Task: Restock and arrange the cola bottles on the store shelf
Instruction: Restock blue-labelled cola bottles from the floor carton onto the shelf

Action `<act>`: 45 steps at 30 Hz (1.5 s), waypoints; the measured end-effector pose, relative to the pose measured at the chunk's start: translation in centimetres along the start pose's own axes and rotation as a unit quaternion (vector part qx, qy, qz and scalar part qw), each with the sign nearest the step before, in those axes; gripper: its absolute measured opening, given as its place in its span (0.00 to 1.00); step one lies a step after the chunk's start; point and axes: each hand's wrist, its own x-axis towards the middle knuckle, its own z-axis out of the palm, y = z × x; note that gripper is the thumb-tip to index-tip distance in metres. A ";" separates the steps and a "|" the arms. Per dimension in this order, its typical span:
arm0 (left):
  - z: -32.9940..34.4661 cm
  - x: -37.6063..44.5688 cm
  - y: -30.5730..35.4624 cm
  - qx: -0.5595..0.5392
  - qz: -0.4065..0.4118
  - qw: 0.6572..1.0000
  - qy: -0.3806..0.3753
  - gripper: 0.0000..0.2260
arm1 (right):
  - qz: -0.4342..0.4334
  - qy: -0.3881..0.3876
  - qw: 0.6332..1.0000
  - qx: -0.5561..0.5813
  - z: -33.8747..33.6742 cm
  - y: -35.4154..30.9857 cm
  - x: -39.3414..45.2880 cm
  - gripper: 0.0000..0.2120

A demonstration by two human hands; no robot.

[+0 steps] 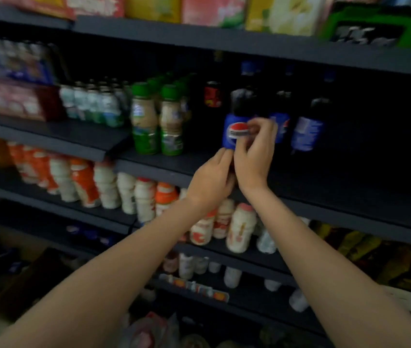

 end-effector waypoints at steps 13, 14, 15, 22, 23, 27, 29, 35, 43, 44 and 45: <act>-26.6 -27.6 -32.3 0.081 -0.507 0.857 -0.038 0.16 | -0.094 -0.459 0.883 0.010 32.1 -18.8 -26.2 0.07; -28.1 -29.1 -34.1 0.069 -0.552 0.830 -0.049 0.17 | -0.072 -0.513 0.855 -0.011 34.0 -19.5 -27.3 0.07; -29.4 -30.5 -36.0 0.057 -0.583 0.809 -0.050 0.17 | -0.049 -0.570 0.820 -0.031 35.9 -20.1 -28.3 0.07; -35.2 -35.8 -48.7 0.060 -0.637 0.768 -0.001 0.15 | 0.086 -0.700 0.705 -0.070 48.9 -20.0 -34.0 0.09; -35.8 -36.5 -50.5 0.061 -0.641 0.765 0.001 0.15 | 0.103 -0.703 0.700 -0.071 51.0 -19.7 -34.9 0.08; -38.0 -38.8 -58.8 0.049 -0.670 0.741 0.022 0.14 | 0.157 -0.715 0.676 -0.088 59.3 -18.4 -38.1 0.09; -38.9 -40.2 -62.5 0.050 -0.678 0.733 0.014 0.14 | 0.164 -0.730 0.655 -0.105 63.0 -18.3 -40.0 0.10; -38.7 -46.2 -75.0 0.058 -0.688 0.721 -0.060 0.13 | 0.168 -0.760 0.615 -0.127 73.9 -17.2 -47.9 0.12; -35.3 -53.1 -89.2 0.022 -0.647 0.738 -0.190 0.19 | 0.021 -0.876 0.464 -0.130 89.0 -14.2 -61.9 0.31; -35.0 -53.9 -90.5 0.027 -0.637 0.741 -0.211 0.19 | -0.011 -0.882 0.449 -0.143 90.6 -14.1 -63.7 0.32; -34.7 -54.7 -91.9 0.032 -0.629 0.742 -0.232 0.20 | -0.046 -0.882 0.442 -0.157 92.2 -14.0 -65.6 0.32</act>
